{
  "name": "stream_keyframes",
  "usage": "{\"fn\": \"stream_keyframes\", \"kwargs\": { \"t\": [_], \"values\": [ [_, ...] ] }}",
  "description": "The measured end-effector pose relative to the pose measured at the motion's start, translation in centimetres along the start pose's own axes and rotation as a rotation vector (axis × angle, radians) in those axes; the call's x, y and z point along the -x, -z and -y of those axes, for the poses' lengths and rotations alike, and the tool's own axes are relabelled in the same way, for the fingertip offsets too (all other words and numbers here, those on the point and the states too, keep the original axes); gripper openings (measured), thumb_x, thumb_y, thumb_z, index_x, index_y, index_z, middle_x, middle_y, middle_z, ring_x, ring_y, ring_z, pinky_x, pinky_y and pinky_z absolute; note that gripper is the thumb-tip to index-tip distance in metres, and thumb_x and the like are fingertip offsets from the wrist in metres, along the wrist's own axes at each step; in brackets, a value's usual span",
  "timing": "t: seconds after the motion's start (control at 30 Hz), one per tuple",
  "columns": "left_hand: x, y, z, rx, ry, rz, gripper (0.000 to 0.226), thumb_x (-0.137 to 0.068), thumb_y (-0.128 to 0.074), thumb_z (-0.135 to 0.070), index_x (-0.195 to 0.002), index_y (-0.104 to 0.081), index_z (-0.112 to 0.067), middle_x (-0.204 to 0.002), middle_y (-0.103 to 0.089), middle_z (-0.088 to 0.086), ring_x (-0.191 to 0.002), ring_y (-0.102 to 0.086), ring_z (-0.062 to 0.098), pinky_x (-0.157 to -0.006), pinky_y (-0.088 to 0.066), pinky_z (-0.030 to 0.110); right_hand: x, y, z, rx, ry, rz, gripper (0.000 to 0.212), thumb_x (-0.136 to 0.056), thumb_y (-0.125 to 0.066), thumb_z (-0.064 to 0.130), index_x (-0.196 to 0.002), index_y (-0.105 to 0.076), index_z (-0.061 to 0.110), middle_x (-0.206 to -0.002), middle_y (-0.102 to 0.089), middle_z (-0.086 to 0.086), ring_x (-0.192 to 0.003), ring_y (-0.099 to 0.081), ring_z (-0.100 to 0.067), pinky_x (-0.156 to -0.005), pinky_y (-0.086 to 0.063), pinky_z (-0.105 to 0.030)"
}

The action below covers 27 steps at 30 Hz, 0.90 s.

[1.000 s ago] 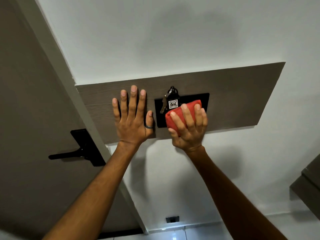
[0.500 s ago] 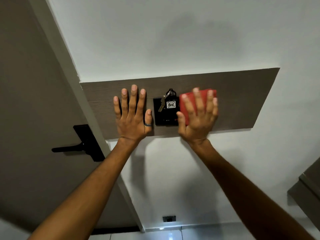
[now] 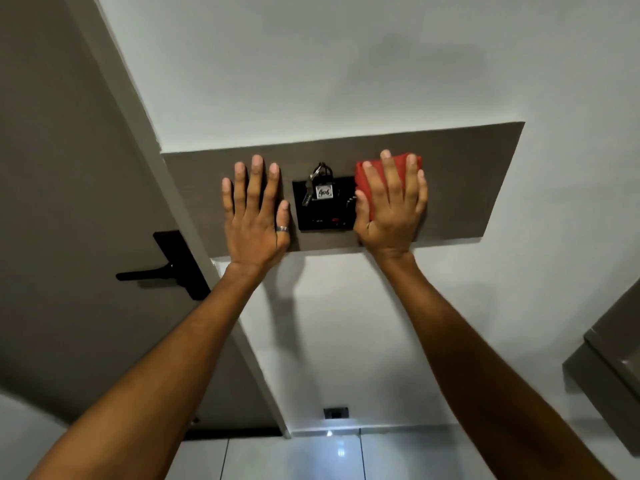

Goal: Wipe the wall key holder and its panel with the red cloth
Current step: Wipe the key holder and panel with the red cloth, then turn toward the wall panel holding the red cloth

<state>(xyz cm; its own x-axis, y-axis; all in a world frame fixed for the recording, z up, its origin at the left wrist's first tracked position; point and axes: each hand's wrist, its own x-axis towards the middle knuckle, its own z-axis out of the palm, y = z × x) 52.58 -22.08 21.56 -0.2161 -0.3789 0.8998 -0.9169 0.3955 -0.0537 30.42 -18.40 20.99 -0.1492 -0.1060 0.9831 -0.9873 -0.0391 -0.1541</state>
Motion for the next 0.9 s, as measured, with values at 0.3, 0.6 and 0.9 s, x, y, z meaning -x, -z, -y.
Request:
{"fn": "stream_keyframes", "kwargs": {
  "t": [0.3, 0.6, 0.9],
  "values": [
    [4.3, 3.1, -8.4, 0.234, 0.022, 0.16, 0.058, -0.107, -0.043, -0.03, -0.159, -0.029, -0.01, -0.168, -0.021, 0.016, -0.158, -0.007, 0.033, -0.131, -0.007, 0.048, 0.6, 3.3, -5.7, 0.082, 0.113, 0.12, 0.038, -0.109, -0.053, 0.036, -0.142, -0.063, 0.021, -0.148, -0.061, -0.003, -0.138, -0.056, -0.038, -0.1, -0.048, -0.041],
    [10.5, -0.8, -26.5, 0.411, -0.08, 0.476, 0.059, -0.107, -0.041, -0.033, -0.16, -0.027, -0.013, -0.17, -0.018, 0.012, -0.159, -0.001, 0.025, -0.131, -0.006, 0.045, 9.7, 14.9, -18.3, -1.311, -1.945, 0.263, 0.052, -0.108, -0.049, 0.044, -0.15, -0.052, 0.014, -0.134, -0.066, -0.016, -0.109, -0.068, -0.033, -0.1, -0.058, -0.048],
    [14.2, -5.5, -46.3, 0.531, -0.248, 0.931, 0.068, -0.105, -0.017, -0.049, -0.162, -0.02, -0.013, -0.171, -0.014, 0.009, -0.159, -0.001, 0.027, -0.131, -0.007, 0.045, 13.8, 25.6, -42.7, -1.387, -2.032, 0.166, 0.031, -0.1, -0.041, 0.053, -0.107, -0.06, 0.03, -0.094, -0.072, 0.008, -0.097, -0.065, -0.009, -0.102, -0.053, -0.037]
  ]
}}
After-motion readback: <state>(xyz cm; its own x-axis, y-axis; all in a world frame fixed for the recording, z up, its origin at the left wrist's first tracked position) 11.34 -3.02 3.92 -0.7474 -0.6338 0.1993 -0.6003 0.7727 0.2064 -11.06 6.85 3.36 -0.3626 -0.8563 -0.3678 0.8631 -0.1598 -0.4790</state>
